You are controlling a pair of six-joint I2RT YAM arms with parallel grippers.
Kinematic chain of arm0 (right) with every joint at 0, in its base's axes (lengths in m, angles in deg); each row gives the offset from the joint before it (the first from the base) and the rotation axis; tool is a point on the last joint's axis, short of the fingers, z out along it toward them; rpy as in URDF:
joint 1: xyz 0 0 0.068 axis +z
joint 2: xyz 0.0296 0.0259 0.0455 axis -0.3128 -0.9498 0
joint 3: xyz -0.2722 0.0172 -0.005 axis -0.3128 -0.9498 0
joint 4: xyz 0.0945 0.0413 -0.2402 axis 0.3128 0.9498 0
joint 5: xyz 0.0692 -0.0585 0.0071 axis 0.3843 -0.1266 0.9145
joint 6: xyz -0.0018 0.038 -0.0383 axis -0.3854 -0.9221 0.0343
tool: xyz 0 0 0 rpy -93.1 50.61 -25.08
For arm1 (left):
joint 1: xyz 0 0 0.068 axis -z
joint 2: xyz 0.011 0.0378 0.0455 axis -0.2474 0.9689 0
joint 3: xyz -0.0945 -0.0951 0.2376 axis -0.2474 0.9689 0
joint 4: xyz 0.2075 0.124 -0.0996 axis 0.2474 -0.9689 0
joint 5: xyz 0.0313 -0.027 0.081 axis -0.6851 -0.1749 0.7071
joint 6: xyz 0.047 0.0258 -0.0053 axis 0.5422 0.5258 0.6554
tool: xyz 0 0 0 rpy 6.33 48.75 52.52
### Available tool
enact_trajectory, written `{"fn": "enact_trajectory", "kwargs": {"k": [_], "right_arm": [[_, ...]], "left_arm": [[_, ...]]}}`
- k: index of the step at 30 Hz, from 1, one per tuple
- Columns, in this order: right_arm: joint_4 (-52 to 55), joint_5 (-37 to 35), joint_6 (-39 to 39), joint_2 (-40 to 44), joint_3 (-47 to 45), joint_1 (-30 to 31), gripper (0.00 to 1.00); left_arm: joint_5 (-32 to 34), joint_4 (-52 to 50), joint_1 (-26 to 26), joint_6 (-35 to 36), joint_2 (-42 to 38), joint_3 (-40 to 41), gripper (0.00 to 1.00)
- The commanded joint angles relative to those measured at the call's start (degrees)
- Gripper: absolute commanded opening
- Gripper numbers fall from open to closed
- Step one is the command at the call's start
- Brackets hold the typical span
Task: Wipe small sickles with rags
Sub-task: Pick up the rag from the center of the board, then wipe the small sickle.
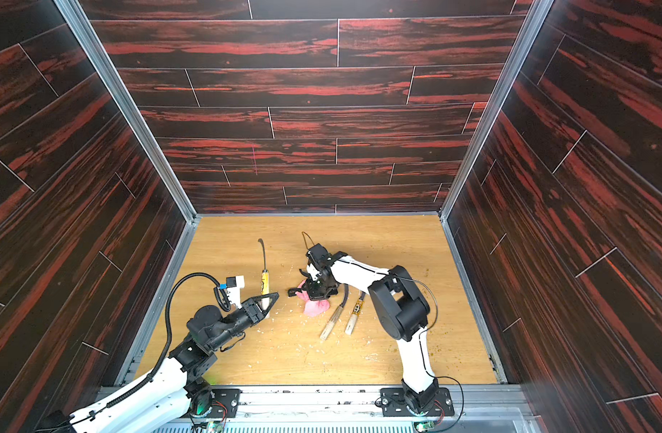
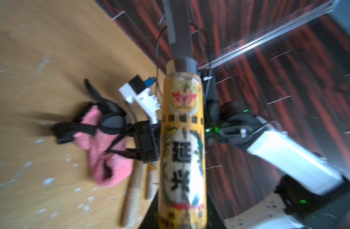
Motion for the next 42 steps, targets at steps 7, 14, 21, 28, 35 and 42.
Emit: {"fn": "enact_trajectory", "kwargs": {"k": [7,14,21,28,35,42], "right_arm": [[-6.62,10.79,1.29,20.95,-3.81,-5.27,0.08],[-8.03,13.17,3.27,29.72,-2.32,-5.66,0.08],[-7.02,17.13,7.17,30.88,3.24,-5.23,0.08],[-2.95,19.06,12.10,28.06,11.16,-3.07,0.08],[1.97,19.06,13.85,21.06,18.50,-0.09,0.08],[6.44,14.43,15.14,14.75,23.96,0.88,0.07]], "left_arm": [[-5.52,18.68,-0.30,-5.92,7.69,-2.93,0.00],[-9.77,26.67,-0.30,-9.51,13.19,-6.30,0.00],[-12.34,28.78,-0.29,-10.75,16.58,-7.97,0.00],[-14.48,24.33,-0.21,-8.94,17.26,-9.98,0.00],[-18.11,16.95,-0.12,-5.04,15.91,-13.30,0.00],[-19.38,14.55,0.00,-3.02,14.46,-14.40,0.00]]}}
